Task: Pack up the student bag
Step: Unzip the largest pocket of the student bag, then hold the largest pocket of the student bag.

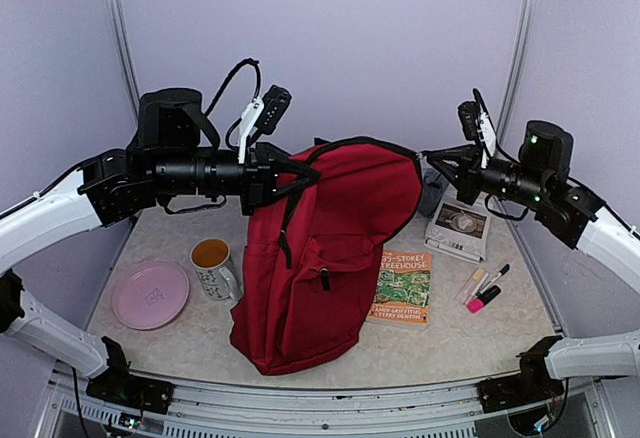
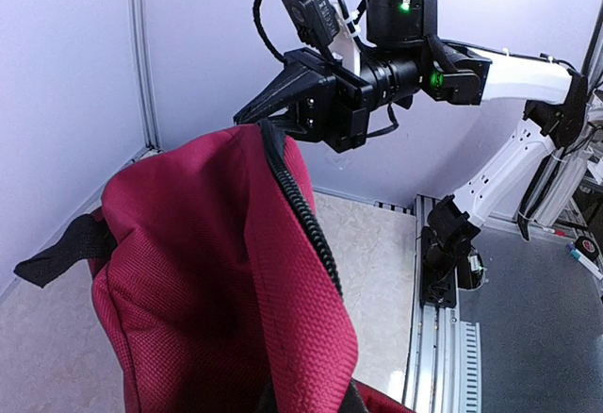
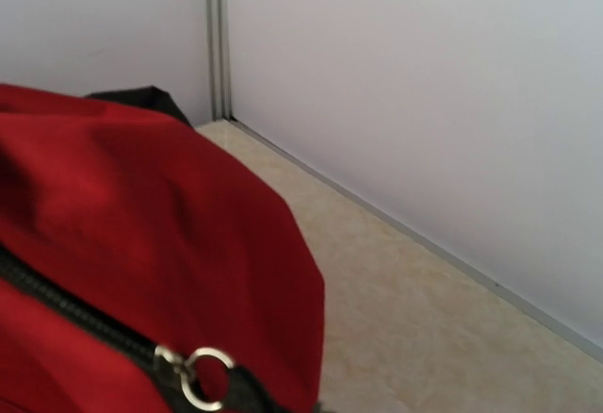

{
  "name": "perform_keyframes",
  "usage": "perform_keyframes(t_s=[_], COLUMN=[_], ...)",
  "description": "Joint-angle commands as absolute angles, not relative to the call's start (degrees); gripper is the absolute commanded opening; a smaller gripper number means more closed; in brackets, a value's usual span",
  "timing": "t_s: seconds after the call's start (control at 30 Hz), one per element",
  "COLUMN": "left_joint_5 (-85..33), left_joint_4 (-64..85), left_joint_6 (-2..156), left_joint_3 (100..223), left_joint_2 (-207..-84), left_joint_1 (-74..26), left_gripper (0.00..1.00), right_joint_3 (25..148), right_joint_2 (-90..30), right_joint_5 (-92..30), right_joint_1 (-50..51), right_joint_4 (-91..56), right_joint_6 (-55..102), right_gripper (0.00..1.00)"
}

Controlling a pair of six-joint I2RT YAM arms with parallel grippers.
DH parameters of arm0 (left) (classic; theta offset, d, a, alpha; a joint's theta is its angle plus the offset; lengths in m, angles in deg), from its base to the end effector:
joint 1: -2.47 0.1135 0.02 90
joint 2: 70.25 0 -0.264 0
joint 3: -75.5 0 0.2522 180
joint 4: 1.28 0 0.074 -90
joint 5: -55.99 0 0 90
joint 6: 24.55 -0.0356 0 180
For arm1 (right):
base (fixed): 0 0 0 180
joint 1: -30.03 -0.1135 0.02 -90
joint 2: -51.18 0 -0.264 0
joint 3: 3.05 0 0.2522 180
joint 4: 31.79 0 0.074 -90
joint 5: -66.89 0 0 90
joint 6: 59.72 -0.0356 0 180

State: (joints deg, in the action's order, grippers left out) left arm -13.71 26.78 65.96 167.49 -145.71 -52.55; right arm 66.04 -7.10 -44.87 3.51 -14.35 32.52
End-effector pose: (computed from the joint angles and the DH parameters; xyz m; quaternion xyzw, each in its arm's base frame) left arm 0.1623 -0.2535 0.4193 0.4482 0.6267 -0.4108 0.4873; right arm 0.2046 0.1169 0.3730 -0.3037 0.6792 0.2752 0.6088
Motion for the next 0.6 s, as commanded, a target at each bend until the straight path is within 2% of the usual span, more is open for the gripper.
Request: perform_keyframes(t_s=[0.0,0.03,0.07,0.1,0.13,0.3,0.47,0.57], left_joint_5=[-9.02,-8.44,-7.86,-7.53,-8.59,-14.33,-18.27,-26.65], left_joint_4=[23.51,25.24,27.52,30.75,33.91,39.38,40.34,43.34], left_joint_6=[64.38,63.53,62.09,59.84,57.18,55.92,56.89,56.04], left_joint_3=[166.44,166.49,166.72,167.24,168.10,175.04,183.46,189.06], left_joint_2=[-141.85,-142.39,-142.94,-143.50,-144.00,-144.13,-146.04,-150.18], left_joint_1=[-51.94,-52.20,-52.72,-53.44,-54.59,-56.45,-57.38,-56.98], left_gripper=[0.00,0.06,0.25,0.49,0.60,0.97,0.99,0.99], right_joint_3=[69.71,70.98,72.21,72.91,73.18,73.21,72.70,74.12], right_joint_2=[-8.11,-8.84,-9.61,-10.40,-11.14,-14.26,-13.37,-13.53], right_joint_5=[-47.27,-48.57,-50.25,-52.05,-53.86,-58.38,-60.48,-59.95], right_joint_1=[5.33,5.32,5.33,5.33,5.31,4.83,1.75,0.19], right_joint_4=[-16.18,-16.15,-16.29,-16.63,-17.44,-20.67,-25.52,-24.23], right_joint_6=[30.24,30.01,29.64,29.28,28.59,24.28,21.42,22.19], right_gripper=[0.00,0.00,0.00,0.00,0.00,0.00,0.00,0.00])
